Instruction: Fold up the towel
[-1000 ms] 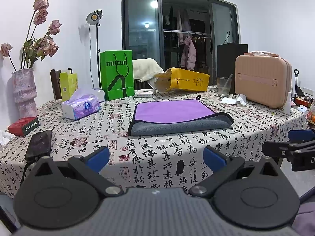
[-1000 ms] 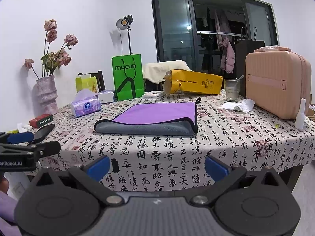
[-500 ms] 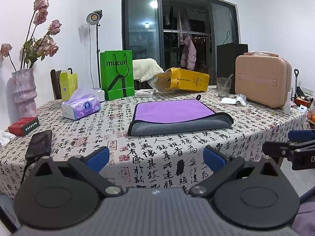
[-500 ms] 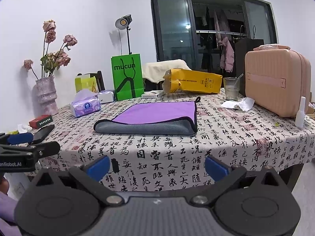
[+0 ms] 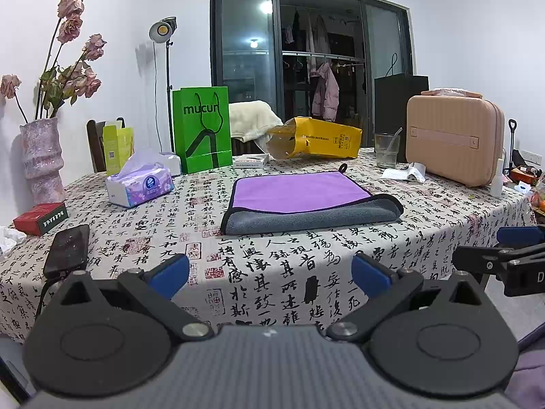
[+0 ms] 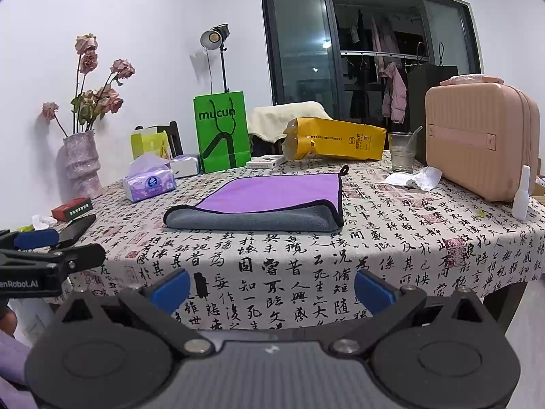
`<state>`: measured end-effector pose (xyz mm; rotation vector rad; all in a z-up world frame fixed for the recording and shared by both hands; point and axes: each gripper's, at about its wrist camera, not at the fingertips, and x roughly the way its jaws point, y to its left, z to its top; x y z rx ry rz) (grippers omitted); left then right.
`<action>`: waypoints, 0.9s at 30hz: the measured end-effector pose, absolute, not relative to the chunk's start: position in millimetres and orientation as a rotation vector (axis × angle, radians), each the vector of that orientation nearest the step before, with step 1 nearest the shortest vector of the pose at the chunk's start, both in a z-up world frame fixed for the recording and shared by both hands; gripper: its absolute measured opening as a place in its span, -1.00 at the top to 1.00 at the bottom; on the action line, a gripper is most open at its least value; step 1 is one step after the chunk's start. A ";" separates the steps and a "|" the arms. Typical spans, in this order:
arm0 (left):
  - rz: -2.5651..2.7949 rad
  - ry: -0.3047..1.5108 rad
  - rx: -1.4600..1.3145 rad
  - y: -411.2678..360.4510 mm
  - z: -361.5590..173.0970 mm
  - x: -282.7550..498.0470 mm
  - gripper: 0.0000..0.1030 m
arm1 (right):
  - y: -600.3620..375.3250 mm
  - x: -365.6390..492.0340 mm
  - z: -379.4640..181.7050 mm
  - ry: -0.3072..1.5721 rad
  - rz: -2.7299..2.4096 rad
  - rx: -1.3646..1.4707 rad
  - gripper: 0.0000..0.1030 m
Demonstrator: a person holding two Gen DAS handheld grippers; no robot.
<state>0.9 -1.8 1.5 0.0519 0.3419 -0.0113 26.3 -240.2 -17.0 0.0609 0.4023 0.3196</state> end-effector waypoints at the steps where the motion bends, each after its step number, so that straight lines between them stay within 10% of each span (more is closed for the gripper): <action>1: -0.012 0.342 0.052 -1.9 1.5 0.8 -1.00 | -240.3 26.4 -17.1 0.403 0.320 0.061 -1.00; 27: -0.014 0.345 0.056 -4.9 -2.6 3.5 -1.00 | -242.4 29.1 -17.4 0.406 0.313 0.073 -1.00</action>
